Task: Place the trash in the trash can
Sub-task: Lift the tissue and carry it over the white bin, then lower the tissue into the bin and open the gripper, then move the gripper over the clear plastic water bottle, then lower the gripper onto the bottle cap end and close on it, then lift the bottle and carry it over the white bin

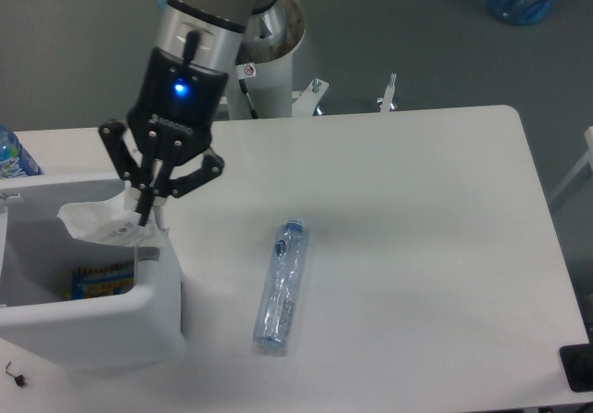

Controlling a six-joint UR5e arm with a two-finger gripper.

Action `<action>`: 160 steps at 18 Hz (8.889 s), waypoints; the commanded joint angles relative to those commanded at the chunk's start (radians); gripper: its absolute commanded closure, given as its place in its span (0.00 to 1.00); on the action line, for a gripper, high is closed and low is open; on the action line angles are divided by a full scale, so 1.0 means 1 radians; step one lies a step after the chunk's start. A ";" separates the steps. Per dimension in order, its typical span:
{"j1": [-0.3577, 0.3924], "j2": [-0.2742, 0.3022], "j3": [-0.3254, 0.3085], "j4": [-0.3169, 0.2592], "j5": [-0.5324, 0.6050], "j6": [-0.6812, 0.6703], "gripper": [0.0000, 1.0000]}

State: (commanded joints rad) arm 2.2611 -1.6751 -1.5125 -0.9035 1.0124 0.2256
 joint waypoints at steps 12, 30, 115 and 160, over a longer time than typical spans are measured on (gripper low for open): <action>-0.009 -0.003 -0.015 0.035 0.000 -0.005 0.95; -0.012 -0.051 -0.014 0.034 0.005 -0.008 0.01; 0.026 -0.528 -0.078 0.133 0.503 0.202 0.36; 0.058 -0.054 0.101 0.209 0.101 0.067 0.41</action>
State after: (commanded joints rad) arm 2.3196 -1.7290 -1.4113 -0.6949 1.1137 0.2930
